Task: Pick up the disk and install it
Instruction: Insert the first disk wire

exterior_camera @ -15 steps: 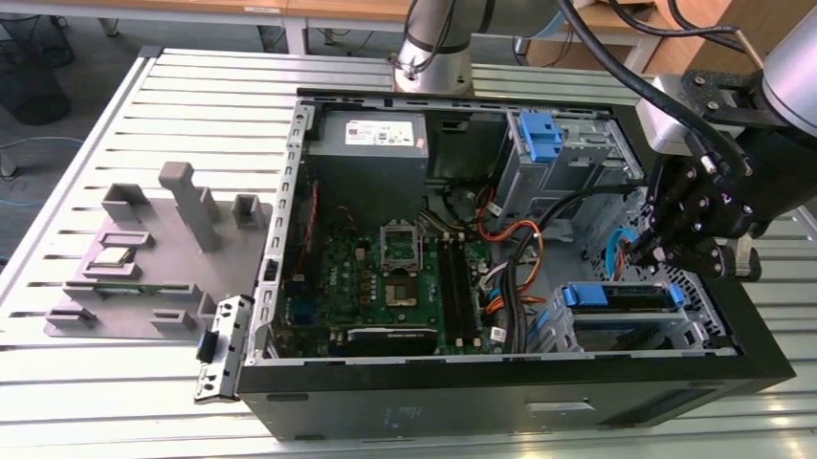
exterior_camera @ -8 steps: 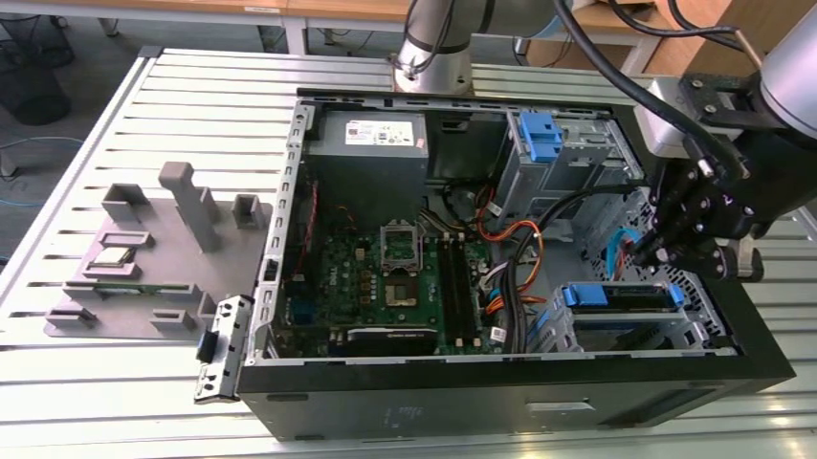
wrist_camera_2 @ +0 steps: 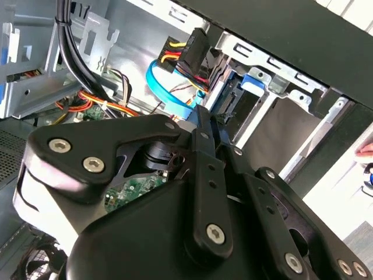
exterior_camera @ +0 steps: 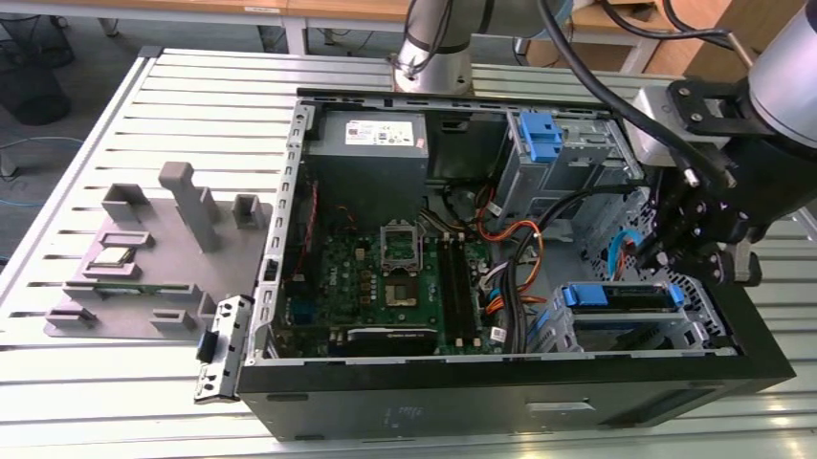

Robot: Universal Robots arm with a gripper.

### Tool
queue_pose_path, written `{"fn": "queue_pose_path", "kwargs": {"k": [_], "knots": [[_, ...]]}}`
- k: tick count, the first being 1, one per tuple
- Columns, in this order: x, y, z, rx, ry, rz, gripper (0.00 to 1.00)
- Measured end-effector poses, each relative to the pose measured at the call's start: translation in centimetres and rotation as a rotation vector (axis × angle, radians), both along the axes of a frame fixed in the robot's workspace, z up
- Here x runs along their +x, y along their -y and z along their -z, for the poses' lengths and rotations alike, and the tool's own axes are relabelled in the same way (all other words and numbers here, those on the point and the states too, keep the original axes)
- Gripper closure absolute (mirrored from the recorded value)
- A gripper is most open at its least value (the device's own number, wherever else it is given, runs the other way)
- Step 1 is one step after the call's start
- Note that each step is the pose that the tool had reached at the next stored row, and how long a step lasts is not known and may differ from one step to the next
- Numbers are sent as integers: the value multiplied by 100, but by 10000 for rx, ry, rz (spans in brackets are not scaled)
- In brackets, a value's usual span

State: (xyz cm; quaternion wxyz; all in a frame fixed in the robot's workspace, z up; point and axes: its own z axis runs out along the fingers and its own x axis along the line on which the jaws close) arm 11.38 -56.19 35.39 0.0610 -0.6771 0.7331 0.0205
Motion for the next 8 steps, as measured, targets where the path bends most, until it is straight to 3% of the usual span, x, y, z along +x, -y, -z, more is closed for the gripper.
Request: {"fn": "queue_pose_path", "kwargs": {"k": [5,8], "knots": [[-54,45,8,1,89,-2,84],[-77,61,24,34,228,-8,84]]}}
